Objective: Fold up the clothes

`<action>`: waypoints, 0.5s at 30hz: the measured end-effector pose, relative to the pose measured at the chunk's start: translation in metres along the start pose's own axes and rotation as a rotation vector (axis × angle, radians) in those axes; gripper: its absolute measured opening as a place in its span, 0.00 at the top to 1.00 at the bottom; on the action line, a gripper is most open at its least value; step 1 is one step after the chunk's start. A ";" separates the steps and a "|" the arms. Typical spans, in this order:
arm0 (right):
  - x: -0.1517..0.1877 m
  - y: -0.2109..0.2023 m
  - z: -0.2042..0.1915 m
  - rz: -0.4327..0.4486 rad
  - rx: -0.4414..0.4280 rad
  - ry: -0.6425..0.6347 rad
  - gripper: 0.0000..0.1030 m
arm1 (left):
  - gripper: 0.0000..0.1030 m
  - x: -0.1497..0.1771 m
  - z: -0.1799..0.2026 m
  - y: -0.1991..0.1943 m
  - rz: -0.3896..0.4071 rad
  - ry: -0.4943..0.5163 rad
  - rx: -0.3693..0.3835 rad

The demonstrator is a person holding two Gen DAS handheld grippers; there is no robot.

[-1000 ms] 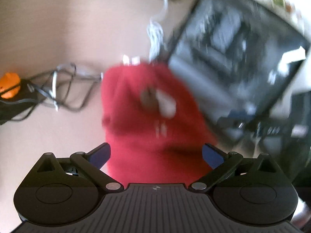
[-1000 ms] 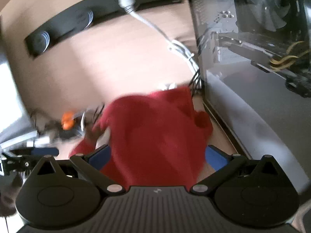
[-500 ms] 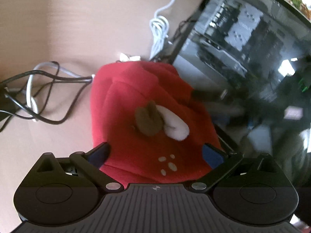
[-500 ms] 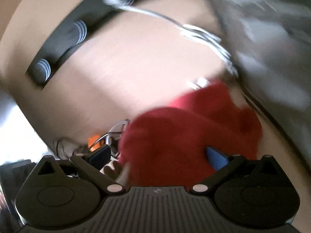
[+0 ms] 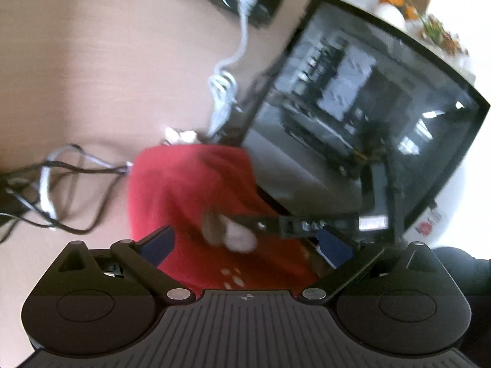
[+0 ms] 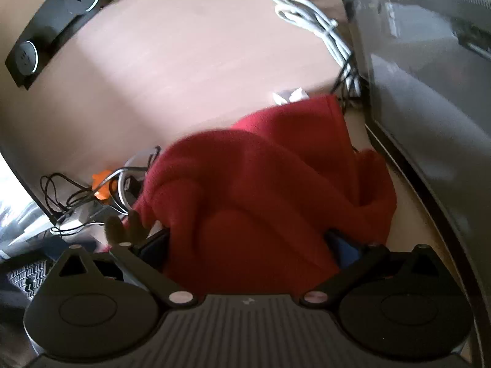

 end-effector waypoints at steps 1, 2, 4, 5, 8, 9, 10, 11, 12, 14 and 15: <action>-0.003 -0.002 -0.003 0.007 -0.002 -0.004 0.00 | 0.01 0.007 0.001 0.009 -0.028 0.004 0.003; -0.006 -0.004 -0.006 0.020 -0.008 -0.009 0.00 | 0.01 0.014 0.000 0.018 -0.055 -0.001 -0.001; -0.013 -0.007 -0.011 0.048 -0.020 -0.017 0.00 | 0.01 0.029 -0.005 0.033 -0.100 -0.022 -0.009; -0.017 -0.007 -0.014 0.061 -0.025 -0.018 0.00 | 0.01 0.034 -0.008 0.038 -0.109 -0.039 -0.010; -0.025 0.009 -0.011 0.034 -0.020 0.016 0.00 | 0.01 0.042 -0.014 0.047 -0.123 -0.079 0.004; -0.025 0.018 -0.009 0.018 -0.008 0.024 0.00 | 0.01 0.043 -0.015 0.049 -0.127 -0.078 0.004; -0.024 0.027 -0.007 0.010 0.011 0.013 0.00 | 0.01 0.043 -0.016 0.050 -0.128 -0.079 0.006; -0.024 0.035 -0.005 0.002 0.031 0.001 0.00 | 0.01 0.044 -0.017 0.051 -0.129 -0.080 0.007; -0.023 0.040 -0.003 -0.003 0.045 -0.008 0.00 | 0.01 0.042 -0.018 0.053 -0.128 -0.082 0.008; -0.023 0.037 -0.005 0.004 0.044 -0.017 0.00 | 0.01 0.042 -0.019 0.053 -0.126 -0.080 0.005; -0.023 0.036 -0.006 0.008 0.044 -0.021 0.00 | 0.01 0.042 -0.018 0.053 -0.125 -0.080 0.003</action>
Point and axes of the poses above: each gripper's, at about its wrist camera, not at the fingertips, and y roughly the way its jaws point, z to its right, x to its underside, the point moved 10 cm from there along y, roughly the way its jaws point, and after that the axes turned 15 degrees about y, right-handed, at the moved point
